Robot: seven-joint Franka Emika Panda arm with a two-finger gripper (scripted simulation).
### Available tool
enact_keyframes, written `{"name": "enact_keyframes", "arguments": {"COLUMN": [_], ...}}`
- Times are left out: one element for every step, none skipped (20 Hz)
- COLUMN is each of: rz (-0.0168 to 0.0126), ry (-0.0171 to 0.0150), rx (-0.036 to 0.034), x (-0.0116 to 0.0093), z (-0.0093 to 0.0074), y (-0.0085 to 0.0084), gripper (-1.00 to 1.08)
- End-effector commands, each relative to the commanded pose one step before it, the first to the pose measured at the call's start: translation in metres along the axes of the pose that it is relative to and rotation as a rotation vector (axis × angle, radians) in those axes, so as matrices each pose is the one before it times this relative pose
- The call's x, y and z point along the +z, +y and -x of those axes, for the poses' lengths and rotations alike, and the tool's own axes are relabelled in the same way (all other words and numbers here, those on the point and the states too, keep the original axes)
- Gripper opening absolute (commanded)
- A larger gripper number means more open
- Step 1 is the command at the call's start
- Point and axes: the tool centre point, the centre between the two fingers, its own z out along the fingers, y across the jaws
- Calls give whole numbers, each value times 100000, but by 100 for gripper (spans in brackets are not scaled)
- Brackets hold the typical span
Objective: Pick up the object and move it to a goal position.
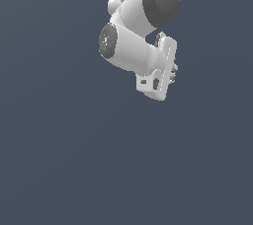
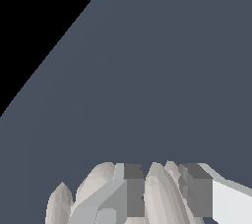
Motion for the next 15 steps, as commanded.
{"name": "enact_keyframes", "arguments": {"rz": [-36,2,1,0,1,2,0,23,0,0,54,60,0,86,0], "ry": [180,63,63,63,44,45,0,111,0,0,42,25,0,-3,0], "rx": [33,-29,-29,-29,-20,-19,0,-37,0,0,11,21,0,46,0], "x": [229,64,54,43,42,30,47,-40,22,10,-38,-40,-27,-31,-7], "z": [-2071,-742,-671,-590,-510,-430,-359,-263,-206,-131,-45,28,90,91,32], "y": [-1956,-660,-597,-526,-448,-375,-290,-246,-144,-71,-3,75,139,123,40], "gripper": [-100,-100,-100,-100,-100,-100,-100,-100,-100,-100,-100,-100,-100,-100,-100]}}
